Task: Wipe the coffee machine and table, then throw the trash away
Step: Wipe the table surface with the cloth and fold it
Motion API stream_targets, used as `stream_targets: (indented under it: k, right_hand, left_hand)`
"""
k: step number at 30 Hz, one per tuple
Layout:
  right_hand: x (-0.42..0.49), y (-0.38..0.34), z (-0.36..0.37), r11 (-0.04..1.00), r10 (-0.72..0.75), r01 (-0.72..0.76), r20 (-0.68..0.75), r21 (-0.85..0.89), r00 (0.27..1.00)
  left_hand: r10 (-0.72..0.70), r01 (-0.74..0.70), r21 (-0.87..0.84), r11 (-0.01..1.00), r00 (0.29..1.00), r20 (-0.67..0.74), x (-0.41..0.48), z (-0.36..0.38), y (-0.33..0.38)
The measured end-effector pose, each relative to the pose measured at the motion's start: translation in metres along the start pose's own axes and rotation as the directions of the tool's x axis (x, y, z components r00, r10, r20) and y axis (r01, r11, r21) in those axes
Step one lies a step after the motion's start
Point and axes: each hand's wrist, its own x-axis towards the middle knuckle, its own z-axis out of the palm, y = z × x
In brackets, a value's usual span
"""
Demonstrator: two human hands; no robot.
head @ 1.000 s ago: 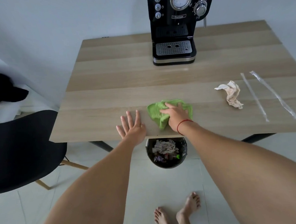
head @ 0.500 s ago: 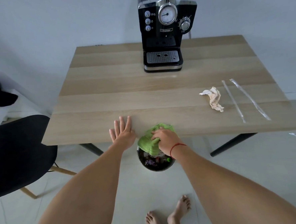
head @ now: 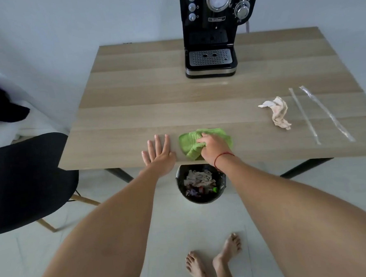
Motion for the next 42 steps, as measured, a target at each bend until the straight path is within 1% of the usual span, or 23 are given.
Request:
stream_targets:
  k: [4, 8, 10, 11, 12, 14, 16, 18, 21, 23, 25, 27, 29, 33, 34, 36, 40, 42]
  right_hand:
    - [-0.028, -0.005, 0.007, 0.997, -0.043, 0.046, 0.049, -0.068, 0.998]
    - [-0.047, -0.006, -0.001, 0.990, -0.029, 0.043, 0.106, -0.133, 0.994]
    - [-0.047, -0.007, -0.012, 0.990, -0.006, 0.026, 0.144, -0.137, 0.990]
    - [-0.045, -0.007, -0.019, 0.994, 0.000, 0.017, 0.151, -0.108, 0.989]
    - [-0.042, -0.007, -0.026, 0.998, 0.000, 0.009, 0.134, -0.066, 0.991]
    - [-0.028, -0.008, -0.038, 1.000, 0.000, 0.000, 0.029, 0.013, 1.000]
    - [-0.014, -0.009, -0.042, 0.999, 0.002, 0.001, -0.060, 0.047, 0.998]
    - [-0.004, -0.008, -0.035, 0.999, 0.002, 0.000, -0.042, 0.041, 0.999]
    - [-0.008, -0.004, -0.010, 0.999, 0.032, -0.030, 0.074, -0.026, 0.997]
    - [-0.020, -0.002, 0.003, 0.994, 0.003, 0.011, 0.125, -0.111, 0.992]
    - [-0.031, -0.002, 0.010, 0.990, -0.044, 0.058, 0.113, -0.128, 0.993]
    - [-0.038, -0.001, 0.011, 0.988, -0.054, 0.072, 0.128, -0.133, 0.990]
    - [-0.043, 0.000, 0.009, 0.984, -0.042, 0.064, 0.137, -0.163, 0.990]
    - [-0.053, 0.001, -0.003, 0.980, 0.001, 0.020, 0.103, -0.197, 0.995]
    - [-0.054, 0.000, -0.007, 0.983, 0.005, 0.014, 0.100, -0.185, 0.995]
    - [-0.054, -0.002, -0.016, 0.994, 0.021, -0.014, 0.068, -0.104, 0.997]
    - [-0.038, -0.003, -0.040, 0.992, 0.086, -0.074, -0.121, 0.103, 0.989]
    - [-0.030, -0.002, -0.046, 0.980, 0.139, -0.113, -0.153, 0.165, 0.978]
  left_hand:
    - [0.013, -0.013, -0.001, 1.000, 1.000, -0.002, -0.004, 0.000, 0.001]
    - [0.029, -0.029, 0.010, 1.000, 0.999, -0.014, -0.011, -0.005, 0.000]
    - [0.045, -0.045, 0.019, 0.999, 0.999, 0.007, -0.013, -0.009, -0.002]
    - [0.048, -0.048, 0.019, 0.999, 0.999, 0.020, -0.015, -0.012, -0.002]
    - [0.048, -0.048, 0.015, 0.999, 0.998, 0.027, -0.016, -0.014, -0.002]
    - [0.047, -0.048, 0.015, 0.999, 0.998, 0.027, -0.015, -0.013, -0.003]
    - [0.046, -0.047, 0.030, 0.998, 0.999, 0.019, -0.014, -0.008, -0.003]
    - [0.042, -0.043, 0.046, 0.998, 0.999, 0.011, -0.011, -0.002, -0.004]
    - [0.033, -0.034, 0.049, 0.998, 0.999, 0.009, -0.007, 0.000, -0.005]
    - [0.037, -0.037, 0.052, 0.998, 0.999, 0.011, -0.007, 0.001, -0.005]
    - [0.043, -0.043, 0.052, 0.998, 0.999, 0.007, -0.008, 0.002, -0.005]
    - [0.051, -0.051, 0.052, 0.997, 0.999, 0.004, -0.007, 0.000, -0.006]
    - [0.060, -0.061, 0.059, 0.996, 0.998, 0.009, -0.008, -0.003, -0.008]
    - [0.072, -0.074, 0.055, 0.996, 0.997, 0.032, -0.015, -0.006, -0.009]
    - [0.069, -0.070, 0.050, 0.996, 0.997, 0.032, -0.016, -0.006, -0.008]
    - [0.061, -0.062, 0.048, 0.997, 0.998, 0.024, -0.017, -0.006, -0.007]
    - [0.071, -0.073, 0.057, 0.996, 0.997, 0.032, -0.016, -0.006, -0.008]
    - [0.078, -0.080, 0.060, 0.995, 0.996, 0.034, -0.015, -0.004, -0.009]
